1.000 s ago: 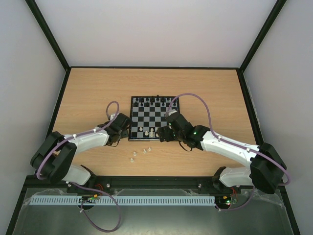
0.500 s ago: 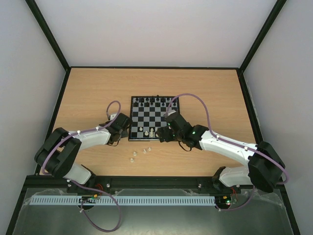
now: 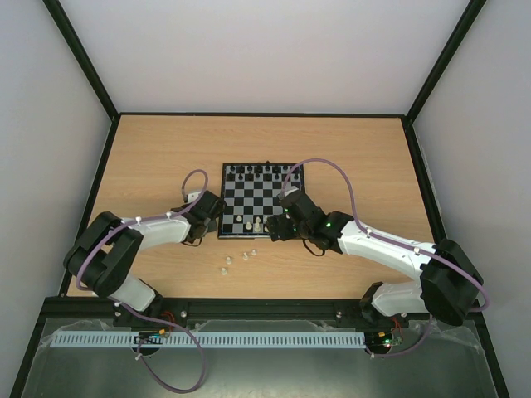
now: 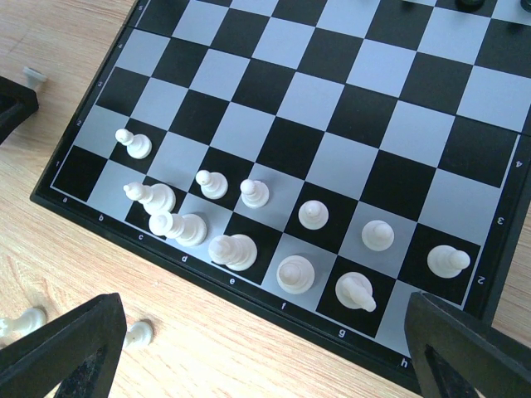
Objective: Set up the chess pieces on the board
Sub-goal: Pick up the chess piece at the center of the board.
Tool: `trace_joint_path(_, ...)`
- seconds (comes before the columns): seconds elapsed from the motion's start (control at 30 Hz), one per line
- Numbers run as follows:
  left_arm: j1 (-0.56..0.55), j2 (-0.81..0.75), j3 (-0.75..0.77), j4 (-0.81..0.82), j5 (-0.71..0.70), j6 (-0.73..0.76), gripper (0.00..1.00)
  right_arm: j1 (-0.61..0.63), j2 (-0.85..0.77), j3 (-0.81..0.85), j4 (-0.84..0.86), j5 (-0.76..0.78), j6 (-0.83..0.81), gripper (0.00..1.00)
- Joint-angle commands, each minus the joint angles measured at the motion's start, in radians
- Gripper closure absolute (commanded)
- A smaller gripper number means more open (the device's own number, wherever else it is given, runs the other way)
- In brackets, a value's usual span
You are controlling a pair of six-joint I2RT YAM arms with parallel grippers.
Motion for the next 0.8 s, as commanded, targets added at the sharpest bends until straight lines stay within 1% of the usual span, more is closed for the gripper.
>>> trace_joint_path(0.0,0.008,0.015,0.017,0.003,-0.039,-0.004,0.83,-0.003,0.01,0.031,0.001,0.002,-0.006,0.07)
trace_joint_path(0.2,0.008,0.024,0.019,0.012,-0.055,-0.009,0.83,-0.004,0.009,0.032,0.0,0.0,-0.006,0.07)
trace_joint_path(0.43,0.008,0.077,0.036,0.031,-0.053,-0.006,0.83,-0.005,0.01,0.031,0.001,0.0,-0.006,0.07)
trace_joint_path(0.77,0.014,0.09,0.032,0.05,-0.059,-0.004,0.83,-0.003,0.023,0.033,0.003,-0.004,-0.007,0.08)
